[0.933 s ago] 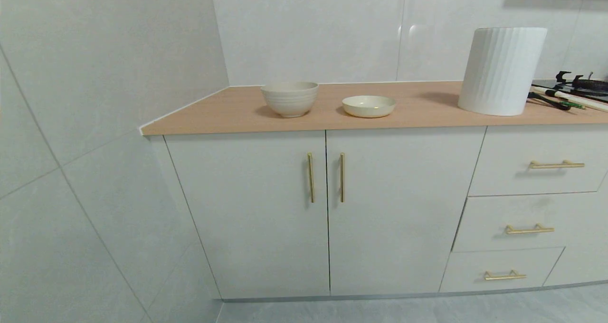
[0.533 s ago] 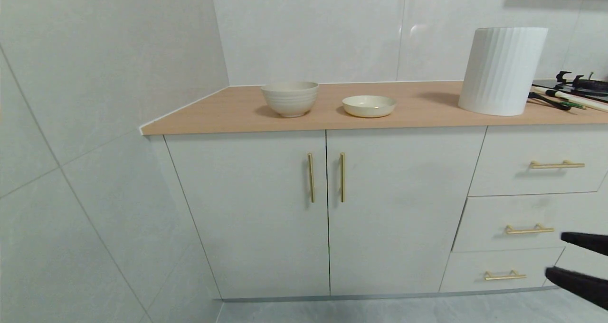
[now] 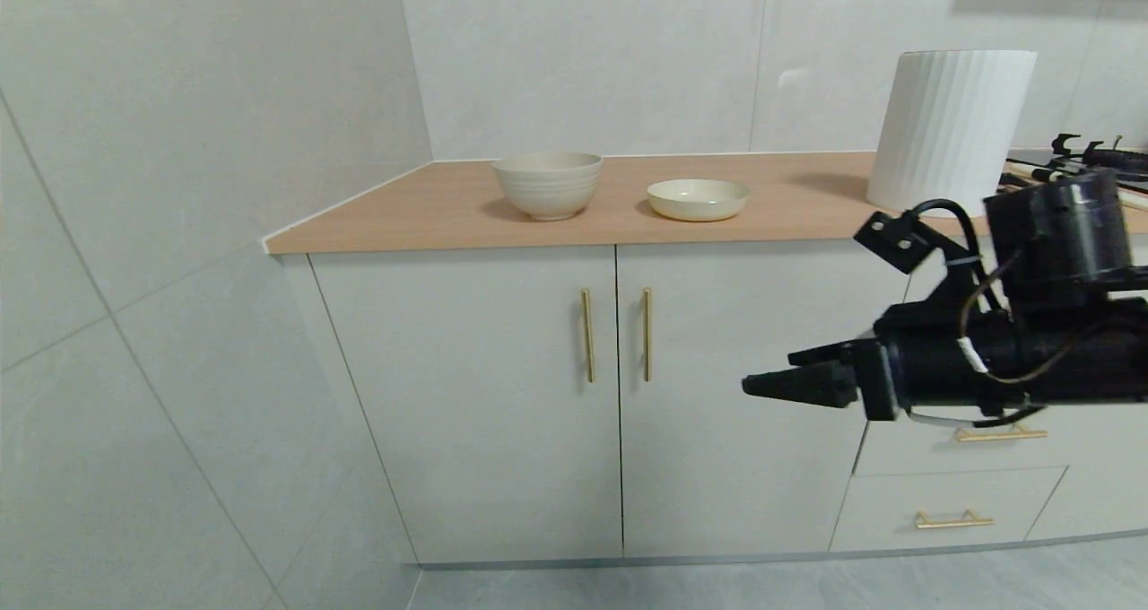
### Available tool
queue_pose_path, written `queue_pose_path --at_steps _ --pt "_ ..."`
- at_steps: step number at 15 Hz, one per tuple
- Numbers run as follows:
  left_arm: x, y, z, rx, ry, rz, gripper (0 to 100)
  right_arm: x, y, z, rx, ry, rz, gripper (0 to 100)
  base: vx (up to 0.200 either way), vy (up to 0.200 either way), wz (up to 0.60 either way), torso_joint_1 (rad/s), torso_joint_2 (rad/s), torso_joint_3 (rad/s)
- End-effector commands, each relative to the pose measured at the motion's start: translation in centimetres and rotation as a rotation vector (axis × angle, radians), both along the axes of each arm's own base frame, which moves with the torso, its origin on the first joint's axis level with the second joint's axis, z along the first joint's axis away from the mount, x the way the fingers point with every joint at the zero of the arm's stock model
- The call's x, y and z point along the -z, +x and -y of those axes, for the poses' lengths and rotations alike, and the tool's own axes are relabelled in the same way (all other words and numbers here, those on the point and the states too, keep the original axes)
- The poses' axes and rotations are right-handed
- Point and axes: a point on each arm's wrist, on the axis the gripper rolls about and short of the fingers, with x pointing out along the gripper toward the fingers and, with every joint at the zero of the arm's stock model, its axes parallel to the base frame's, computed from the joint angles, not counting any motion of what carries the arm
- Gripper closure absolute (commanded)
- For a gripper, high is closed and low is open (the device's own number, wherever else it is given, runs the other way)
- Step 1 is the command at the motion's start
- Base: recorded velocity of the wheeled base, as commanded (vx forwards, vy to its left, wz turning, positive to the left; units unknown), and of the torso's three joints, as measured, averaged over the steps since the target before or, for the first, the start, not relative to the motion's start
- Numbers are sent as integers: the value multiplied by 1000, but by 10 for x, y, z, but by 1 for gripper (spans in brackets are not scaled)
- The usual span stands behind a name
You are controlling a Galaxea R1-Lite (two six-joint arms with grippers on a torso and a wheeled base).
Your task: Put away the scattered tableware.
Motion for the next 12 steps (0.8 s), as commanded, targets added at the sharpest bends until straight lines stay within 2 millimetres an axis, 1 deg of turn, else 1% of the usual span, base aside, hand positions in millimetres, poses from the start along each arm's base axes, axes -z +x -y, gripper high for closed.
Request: queue_pose_path --at_steps 1,2,3,4,7,9,12 --pt "0 0 0 0 0 -1 0 25 58 -34 -11 -15 -59 0 0 0 0 0 0 0" --pt "0 0 0 0 0 -1 0 27 64 -38 -13 -12 -64 0 0 0 0 0 0 0" --pt "0 0 0 0 0 0 0 33 74 -50 -20 -3 -83 0 0 0 0 0 0 0" --pt "0 0 0 0 0 0 0 38 79 -56 -23 -5 -94 0 0 0 0 0 0 0" --pt "0 0 0 0 0 -1 0 58 98 -70 -31 -2 -89 0 0 0 0 0 0 0" --pt "0 0 0 0 0 0 0 73 109 -76 -26 7 -77 0 0 0 0 0 0 0" --pt "0 0 0 0 0 -1 0 85 131 -87 29 111 -80 0 0 0 0 0 0 0"
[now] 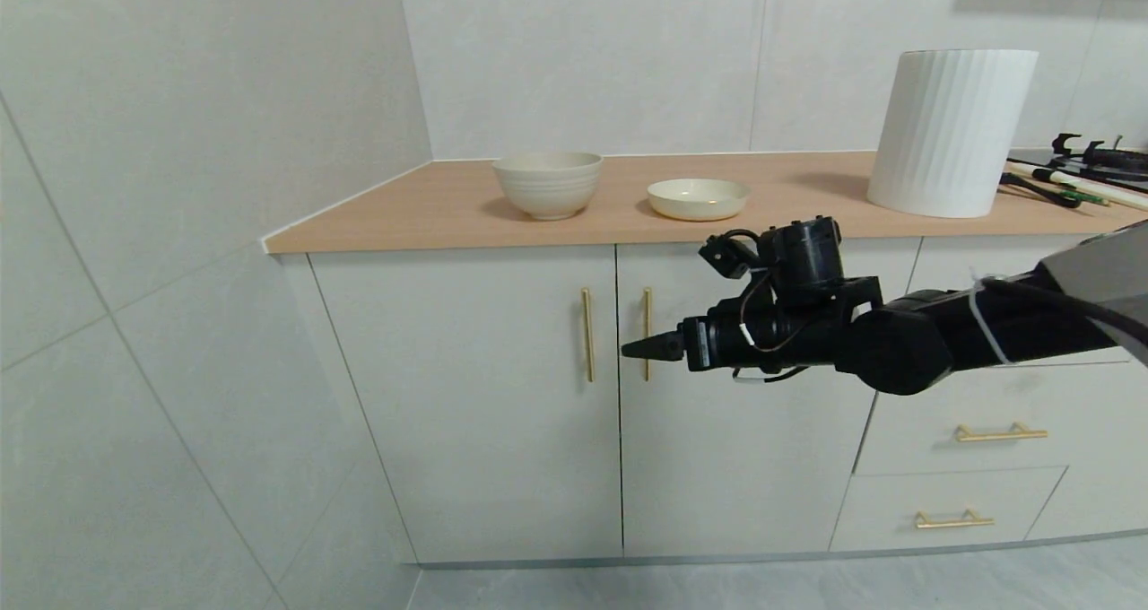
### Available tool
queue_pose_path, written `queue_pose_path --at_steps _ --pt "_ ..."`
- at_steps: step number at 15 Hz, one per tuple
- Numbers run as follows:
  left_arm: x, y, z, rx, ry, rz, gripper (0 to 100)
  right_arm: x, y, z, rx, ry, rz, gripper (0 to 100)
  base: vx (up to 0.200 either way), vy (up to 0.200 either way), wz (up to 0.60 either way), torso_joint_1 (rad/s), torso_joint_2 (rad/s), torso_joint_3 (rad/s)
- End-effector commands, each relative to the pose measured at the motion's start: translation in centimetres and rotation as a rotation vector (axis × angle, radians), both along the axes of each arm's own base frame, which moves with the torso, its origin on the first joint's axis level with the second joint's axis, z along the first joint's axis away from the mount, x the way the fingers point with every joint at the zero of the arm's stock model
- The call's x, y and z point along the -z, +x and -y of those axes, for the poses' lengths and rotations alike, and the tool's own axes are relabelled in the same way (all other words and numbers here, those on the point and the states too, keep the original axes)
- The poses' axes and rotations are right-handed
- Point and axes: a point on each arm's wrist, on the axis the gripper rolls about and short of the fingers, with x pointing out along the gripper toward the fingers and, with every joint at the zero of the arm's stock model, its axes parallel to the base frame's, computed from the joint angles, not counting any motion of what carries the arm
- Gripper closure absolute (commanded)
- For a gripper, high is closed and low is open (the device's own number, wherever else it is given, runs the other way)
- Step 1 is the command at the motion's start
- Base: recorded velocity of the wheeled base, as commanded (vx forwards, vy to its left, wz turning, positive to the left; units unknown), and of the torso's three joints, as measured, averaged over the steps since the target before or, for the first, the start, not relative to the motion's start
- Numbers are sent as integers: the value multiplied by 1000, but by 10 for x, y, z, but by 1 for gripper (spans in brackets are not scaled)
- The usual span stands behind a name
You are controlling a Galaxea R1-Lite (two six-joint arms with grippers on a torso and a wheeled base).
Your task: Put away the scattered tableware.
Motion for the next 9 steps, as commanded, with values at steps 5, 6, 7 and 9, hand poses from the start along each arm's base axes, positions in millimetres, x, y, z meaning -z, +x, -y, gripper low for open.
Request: queue_pose_path --at_steps 5,6,7,9 --pt "0 0 0 0 0 0 0 36 40 -19 179 49 -5 0 0 0 0 0 0 0" --pt "0 0 0 0 0 -1 0 36 40 -19 187 70 -25 0 0 0 0 0 0 0" --pt "0 0 0 0 0 -1 0 33 42 -20 194 92 -31 0 0 0 0 0 0 0" --pt "0 0 0 0 0 0 0 39 47 -24 197 119 -13 0 0 0 0 0 0 0"
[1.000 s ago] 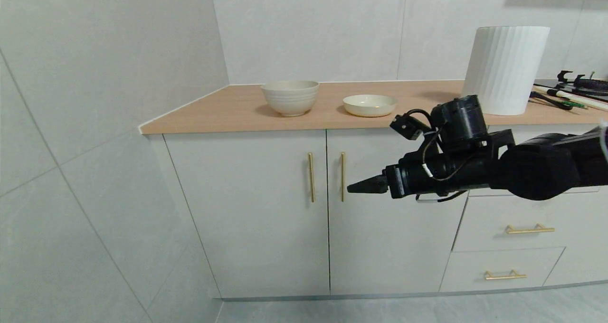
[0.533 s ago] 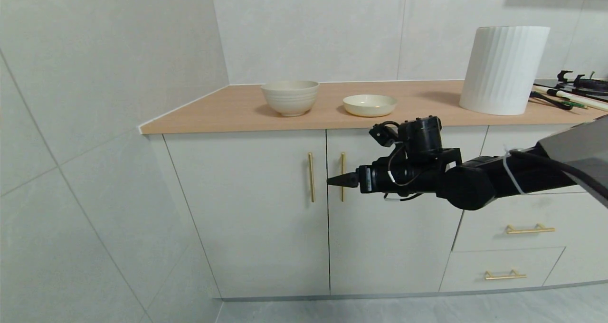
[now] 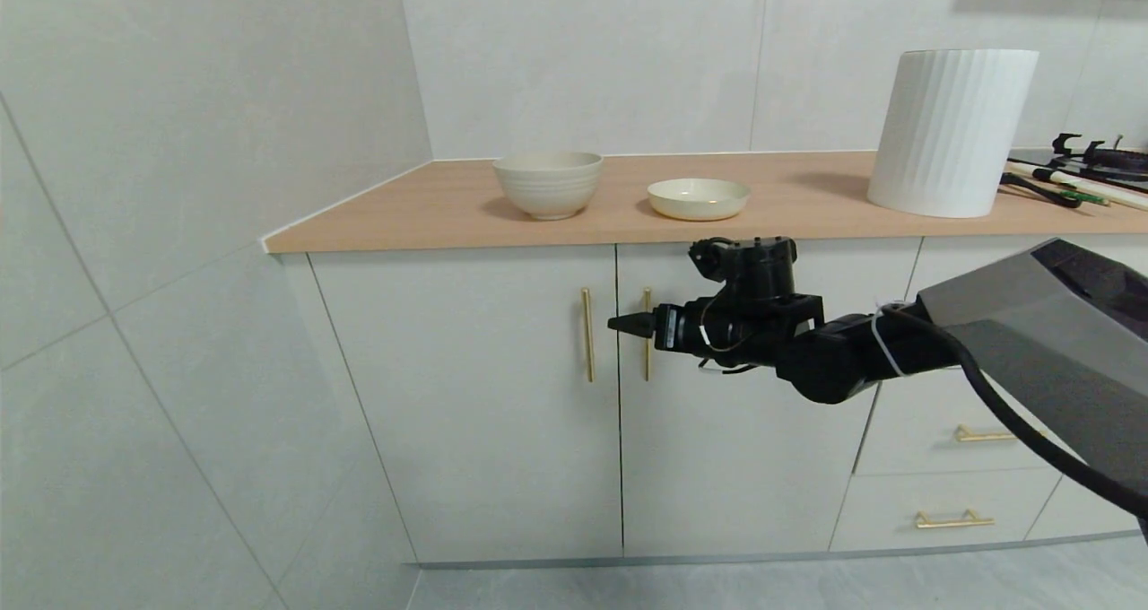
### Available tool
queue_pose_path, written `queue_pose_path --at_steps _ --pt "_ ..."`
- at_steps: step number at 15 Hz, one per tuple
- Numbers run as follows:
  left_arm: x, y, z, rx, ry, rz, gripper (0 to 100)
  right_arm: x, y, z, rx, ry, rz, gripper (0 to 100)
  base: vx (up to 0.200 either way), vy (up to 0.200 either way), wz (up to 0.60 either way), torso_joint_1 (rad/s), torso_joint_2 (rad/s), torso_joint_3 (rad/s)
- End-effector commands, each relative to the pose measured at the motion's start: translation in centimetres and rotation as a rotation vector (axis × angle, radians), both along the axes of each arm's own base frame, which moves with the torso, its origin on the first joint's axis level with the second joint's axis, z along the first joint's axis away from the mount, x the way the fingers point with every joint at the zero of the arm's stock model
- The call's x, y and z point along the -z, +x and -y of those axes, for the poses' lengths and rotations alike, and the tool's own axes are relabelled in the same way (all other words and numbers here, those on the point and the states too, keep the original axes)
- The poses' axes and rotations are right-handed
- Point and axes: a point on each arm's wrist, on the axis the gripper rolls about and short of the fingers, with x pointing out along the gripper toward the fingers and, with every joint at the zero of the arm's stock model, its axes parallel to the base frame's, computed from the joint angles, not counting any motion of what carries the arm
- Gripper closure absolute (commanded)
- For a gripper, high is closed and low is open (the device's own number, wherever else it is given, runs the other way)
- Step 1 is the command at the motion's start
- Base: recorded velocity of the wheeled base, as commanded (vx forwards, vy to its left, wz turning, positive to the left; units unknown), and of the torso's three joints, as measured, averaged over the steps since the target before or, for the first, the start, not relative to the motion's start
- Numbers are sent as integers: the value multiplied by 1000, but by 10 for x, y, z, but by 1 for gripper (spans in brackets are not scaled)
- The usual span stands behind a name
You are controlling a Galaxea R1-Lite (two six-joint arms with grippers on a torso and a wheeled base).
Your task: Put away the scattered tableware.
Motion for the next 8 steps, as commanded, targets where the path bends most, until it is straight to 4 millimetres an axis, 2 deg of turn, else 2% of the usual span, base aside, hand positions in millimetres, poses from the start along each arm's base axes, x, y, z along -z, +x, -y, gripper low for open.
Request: queue_pose_path --at_steps 1,8 --pt "0 0 0 0 0 -1 0 12 6 -3 2 6 6 0 0 0 0 0 0 0" --pt "0 0 0 0 0 -1 0 22 12 -13 5 64 6 0 0 0 0 0 0 0"
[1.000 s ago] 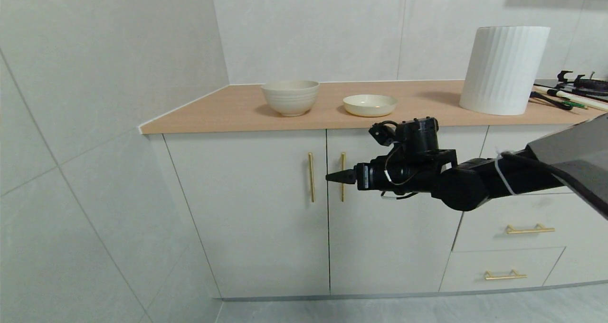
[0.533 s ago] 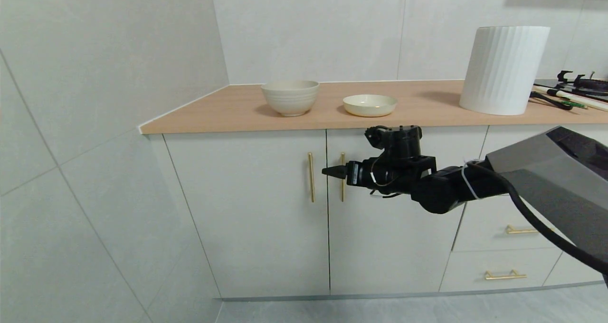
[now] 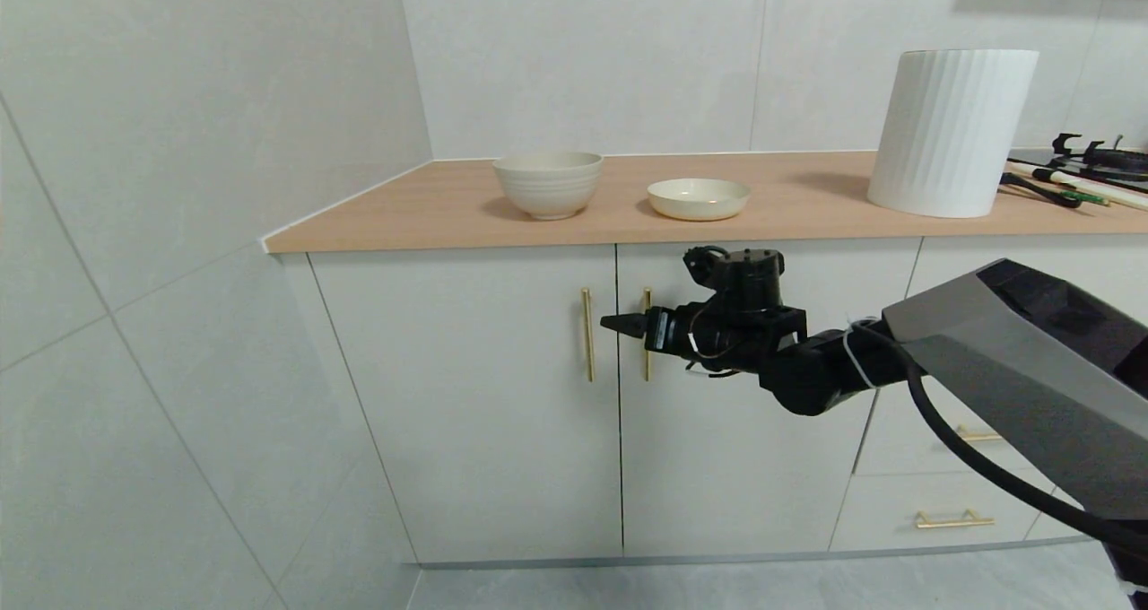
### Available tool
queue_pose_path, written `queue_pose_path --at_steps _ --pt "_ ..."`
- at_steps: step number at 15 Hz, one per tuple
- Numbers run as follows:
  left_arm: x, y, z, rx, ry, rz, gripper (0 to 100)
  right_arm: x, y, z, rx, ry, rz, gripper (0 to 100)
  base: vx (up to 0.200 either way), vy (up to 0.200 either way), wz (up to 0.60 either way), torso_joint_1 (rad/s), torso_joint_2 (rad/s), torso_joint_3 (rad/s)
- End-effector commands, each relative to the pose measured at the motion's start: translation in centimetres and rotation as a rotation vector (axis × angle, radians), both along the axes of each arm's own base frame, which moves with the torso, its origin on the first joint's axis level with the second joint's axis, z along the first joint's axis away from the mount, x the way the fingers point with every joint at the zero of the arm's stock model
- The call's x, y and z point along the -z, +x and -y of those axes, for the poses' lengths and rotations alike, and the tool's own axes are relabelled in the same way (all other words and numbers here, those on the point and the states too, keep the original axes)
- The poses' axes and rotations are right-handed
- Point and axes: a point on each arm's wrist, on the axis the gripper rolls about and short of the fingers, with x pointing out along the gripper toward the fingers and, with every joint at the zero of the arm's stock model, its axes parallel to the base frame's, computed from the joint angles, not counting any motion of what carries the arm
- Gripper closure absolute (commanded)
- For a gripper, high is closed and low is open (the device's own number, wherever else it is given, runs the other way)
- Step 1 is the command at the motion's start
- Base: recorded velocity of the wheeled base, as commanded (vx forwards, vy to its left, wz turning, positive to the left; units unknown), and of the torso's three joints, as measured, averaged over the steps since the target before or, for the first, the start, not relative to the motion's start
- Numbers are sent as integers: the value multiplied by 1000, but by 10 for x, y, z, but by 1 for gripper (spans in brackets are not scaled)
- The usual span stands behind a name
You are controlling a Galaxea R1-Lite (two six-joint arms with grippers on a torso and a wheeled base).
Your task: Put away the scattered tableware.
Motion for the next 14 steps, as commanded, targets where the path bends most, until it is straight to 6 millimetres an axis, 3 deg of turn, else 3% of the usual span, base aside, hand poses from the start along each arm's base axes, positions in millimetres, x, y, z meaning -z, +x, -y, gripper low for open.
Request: queue_pose_path --at_steps 1,9,14 --pt "0 0 0 0 0 -1 0 8 2 -3 -5 -1 -3 0 0 0 0 0 0 0" --pt "0 0 0 0 0 0 0 10 -9 -19 -41 6 5 0 0 0 0 0 0 0" --pt "0 0 0 0 0 0 0 8 -17 -17 -54 12 21 0 0 0 0 0 0 0"
